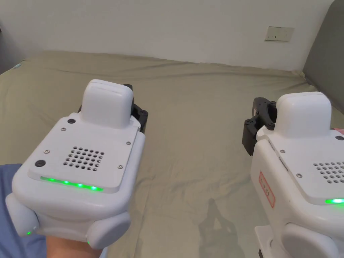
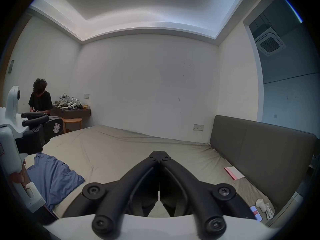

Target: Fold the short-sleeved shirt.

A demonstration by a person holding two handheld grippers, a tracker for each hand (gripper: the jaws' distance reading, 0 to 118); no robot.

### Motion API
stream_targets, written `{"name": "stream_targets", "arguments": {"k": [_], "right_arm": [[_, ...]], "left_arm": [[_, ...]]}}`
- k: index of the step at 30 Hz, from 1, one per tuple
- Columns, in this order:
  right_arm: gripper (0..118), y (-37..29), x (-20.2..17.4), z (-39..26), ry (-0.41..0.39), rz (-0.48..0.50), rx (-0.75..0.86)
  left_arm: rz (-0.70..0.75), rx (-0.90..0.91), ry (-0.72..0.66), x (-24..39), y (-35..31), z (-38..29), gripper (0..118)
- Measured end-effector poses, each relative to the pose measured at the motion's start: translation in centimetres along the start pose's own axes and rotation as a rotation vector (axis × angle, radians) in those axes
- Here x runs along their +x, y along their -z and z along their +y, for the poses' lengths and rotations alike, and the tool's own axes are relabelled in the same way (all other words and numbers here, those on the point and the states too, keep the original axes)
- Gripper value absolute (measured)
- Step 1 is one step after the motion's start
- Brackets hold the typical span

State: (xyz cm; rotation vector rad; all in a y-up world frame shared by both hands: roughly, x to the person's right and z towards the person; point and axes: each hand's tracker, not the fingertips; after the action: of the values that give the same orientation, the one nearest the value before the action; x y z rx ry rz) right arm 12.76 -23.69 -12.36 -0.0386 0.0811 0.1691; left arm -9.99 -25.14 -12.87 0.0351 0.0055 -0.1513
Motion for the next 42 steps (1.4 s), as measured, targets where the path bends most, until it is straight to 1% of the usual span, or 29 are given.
{"name": "stream_targets", "arguments": {"k": [6,9,12,14,19,24,29,31,37,42], "right_arm": [[1,0.2,-0.3,0.0,-0.016,0.018,-0.005],[1,0.4,-1.1,0.3,-0.008,0.051,0.005],[1,0.8,-2.7,0.7,-0.003,0.114,0.017],[1,1.2,-4.2,0.9,-0.007,0.157,0.024],[1,2.4,-9.1,1.5,0.005,0.308,0.049],[1,2.9,-14.6,2.0,0.007,0.461,0.062],[1,2.8,-19.2,2.2,0.025,0.586,0.06],[1,2.7,-20.8,2.4,0.034,0.639,0.061],[1,2.1,-23.7,2.4,-0.006,0.708,0.075],[1,2.6,-24.3,2.0,-0.012,0.714,0.054]], "left_arm": [[0.03,-0.004,-0.012,-0.8,-0.4,0.2,0],[0.064,-0.008,-0.004,-2.0,-0.8,0.3,0],[0.114,-0.013,0.013,-3.7,-1.5,0.5,0],[0.161,-0.018,0.024,-5.3,-2.2,0.6,0],[0.32,-0.035,0.062,-10.0,-4.6,0.8,0],[0.515,-0.068,0.113,-15.1,-7.6,0.6,0],[0.642,-0.085,0.105,-18.1,-11.2,0.4,0],[0.668,-0.096,0.1,-18.8,-12.2,0.1,0],[0.709,-0.133,0.095,-19.8,-13.5,-1.1,0],[0.7,-0.149,0.074,-20.5,-12.8,-2.1,0]]}}
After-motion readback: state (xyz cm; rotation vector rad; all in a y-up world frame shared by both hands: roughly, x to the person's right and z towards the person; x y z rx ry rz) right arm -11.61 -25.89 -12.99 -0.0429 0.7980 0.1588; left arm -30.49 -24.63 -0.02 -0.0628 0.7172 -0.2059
